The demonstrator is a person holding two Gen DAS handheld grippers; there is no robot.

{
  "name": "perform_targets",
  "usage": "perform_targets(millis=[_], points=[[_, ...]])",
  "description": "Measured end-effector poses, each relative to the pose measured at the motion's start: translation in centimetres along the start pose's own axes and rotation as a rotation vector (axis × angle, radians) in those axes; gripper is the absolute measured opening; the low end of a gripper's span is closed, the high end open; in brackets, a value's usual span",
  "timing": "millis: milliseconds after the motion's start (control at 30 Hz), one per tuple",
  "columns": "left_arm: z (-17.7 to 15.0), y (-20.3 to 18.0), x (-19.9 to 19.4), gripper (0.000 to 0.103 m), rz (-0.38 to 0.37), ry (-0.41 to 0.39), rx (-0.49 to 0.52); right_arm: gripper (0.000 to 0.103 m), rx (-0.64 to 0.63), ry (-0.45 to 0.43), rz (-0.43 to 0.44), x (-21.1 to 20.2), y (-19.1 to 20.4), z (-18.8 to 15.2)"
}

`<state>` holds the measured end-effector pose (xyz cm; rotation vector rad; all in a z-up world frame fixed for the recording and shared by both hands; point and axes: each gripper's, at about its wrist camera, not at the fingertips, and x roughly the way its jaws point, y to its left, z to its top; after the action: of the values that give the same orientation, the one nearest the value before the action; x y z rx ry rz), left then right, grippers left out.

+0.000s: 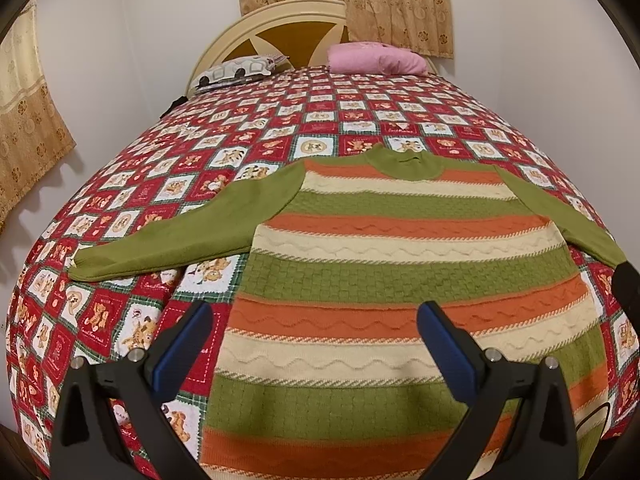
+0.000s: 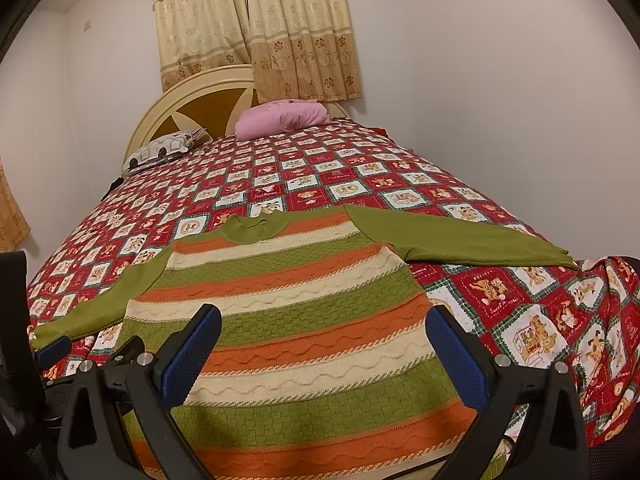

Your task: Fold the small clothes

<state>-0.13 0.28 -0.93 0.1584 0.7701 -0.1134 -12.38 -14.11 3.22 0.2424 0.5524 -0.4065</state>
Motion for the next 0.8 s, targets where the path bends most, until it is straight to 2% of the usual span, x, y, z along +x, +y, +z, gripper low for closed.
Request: perform_targets(millis=[800], points=[[-0.08, -0.17, -0.08, 0.103, -0.002, 0.004, -0.002, 0.102, -0.001, 0.005, -0.002, 0.07, 0.01, -0.26]])
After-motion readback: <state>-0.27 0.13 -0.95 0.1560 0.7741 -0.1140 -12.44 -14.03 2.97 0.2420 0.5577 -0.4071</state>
